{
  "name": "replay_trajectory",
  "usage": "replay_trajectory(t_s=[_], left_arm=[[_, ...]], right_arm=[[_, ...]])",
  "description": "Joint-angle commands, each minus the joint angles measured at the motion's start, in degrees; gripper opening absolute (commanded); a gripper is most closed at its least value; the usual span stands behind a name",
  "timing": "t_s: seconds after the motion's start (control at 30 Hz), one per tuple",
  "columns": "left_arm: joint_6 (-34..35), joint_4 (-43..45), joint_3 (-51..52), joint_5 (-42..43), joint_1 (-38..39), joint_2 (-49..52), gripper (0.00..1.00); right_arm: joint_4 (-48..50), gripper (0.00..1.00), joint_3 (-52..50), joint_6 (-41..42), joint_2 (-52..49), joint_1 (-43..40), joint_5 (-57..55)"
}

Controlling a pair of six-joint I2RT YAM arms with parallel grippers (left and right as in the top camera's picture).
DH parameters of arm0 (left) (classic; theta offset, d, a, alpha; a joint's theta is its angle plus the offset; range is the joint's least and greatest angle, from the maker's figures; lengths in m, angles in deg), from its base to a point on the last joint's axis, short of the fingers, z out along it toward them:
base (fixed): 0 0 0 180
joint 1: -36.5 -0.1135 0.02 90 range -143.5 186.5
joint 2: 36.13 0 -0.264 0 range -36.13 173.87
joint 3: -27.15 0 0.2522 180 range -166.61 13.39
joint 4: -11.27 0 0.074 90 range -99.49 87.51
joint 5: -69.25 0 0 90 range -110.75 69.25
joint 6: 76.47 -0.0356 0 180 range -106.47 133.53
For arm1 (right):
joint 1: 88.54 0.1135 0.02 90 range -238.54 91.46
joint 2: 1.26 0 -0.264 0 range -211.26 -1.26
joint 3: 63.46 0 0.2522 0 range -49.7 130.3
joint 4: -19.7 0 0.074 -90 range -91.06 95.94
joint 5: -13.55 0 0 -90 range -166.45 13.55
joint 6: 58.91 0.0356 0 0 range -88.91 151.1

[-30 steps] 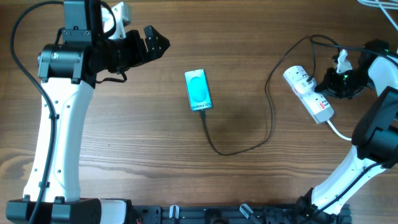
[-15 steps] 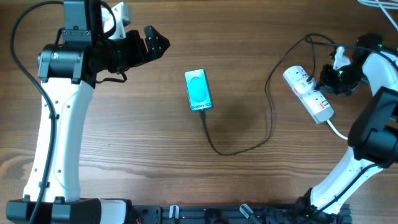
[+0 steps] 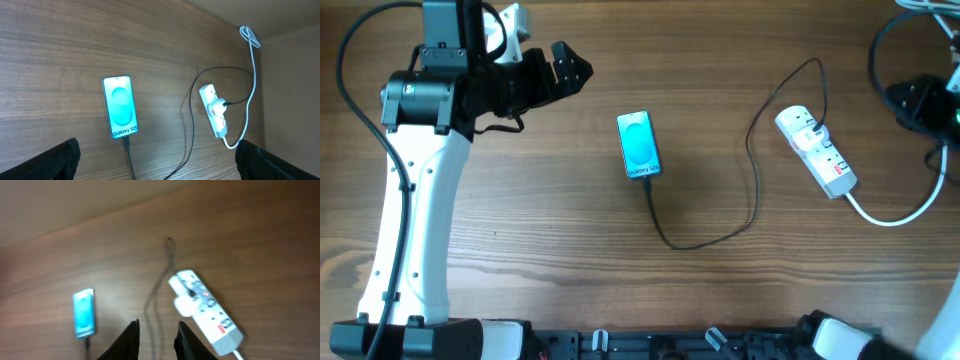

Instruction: Plug charger to phone and switch on socket

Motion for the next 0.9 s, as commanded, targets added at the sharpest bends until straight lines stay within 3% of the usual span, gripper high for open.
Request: replay_trajectory(t_s=[0.0, 0.03, 0.23, 0.4, 0.53, 0.6, 0.7, 0.8, 0.87], left_arm=[[-0.5, 0.1, -0.4, -0.3, 0.0, -0.4, 1.00], [-0.5, 0.1, -0.4, -0.3, 0.0, -0.4, 1.00], [-0.5, 0.1, -0.4, -0.3, 0.0, -0.4, 1.00], [-0.5, 0.1, -0.4, -0.3, 0.0, -0.4, 1.00], [-0.5, 0.1, -0.4, -0.3, 0.0, -0.4, 1.00], [-0.5, 0.1, -0.4, -0.3, 0.0, -0.4, 1.00], [-0.5, 0.1, -0.4, -0.3, 0.0, -0.4, 1.00], [-0.5, 0.1, -0.4, -0.3, 0.0, -0.4, 1.00], [-0.5, 0.1, -0.4, -0.3, 0.0, -0.4, 1.00]], right_arm=[[-3.9, 0.72, 1.0, -0.7, 8.0, 0.4, 4.3], [-6.2, 0.99, 1.0, -0.7, 10.4, 0.4, 4.2], [-11.7, 1.00, 1.0, -1.0, 15.5, 0.4, 4.3], [-15.1, 1.00, 0.9, -16.2, 15.4, 0.4, 16.3], [-18.1, 1.00, 0.4, -18.8, 15.5, 0.6, 17.4], [-11.3, 1.00, -2.8, -18.6, 17.6, 2.3, 17.4], [6.9, 1.00, -14.6, -17.0, 25.1, 10.0, 12.9], [25.6, 1.00, -31.0, -4.2, 34.8, 17.3, -0.8], [37.8, 1.00, -42.7, -3.9, 41.9, 21.4, -3.4]])
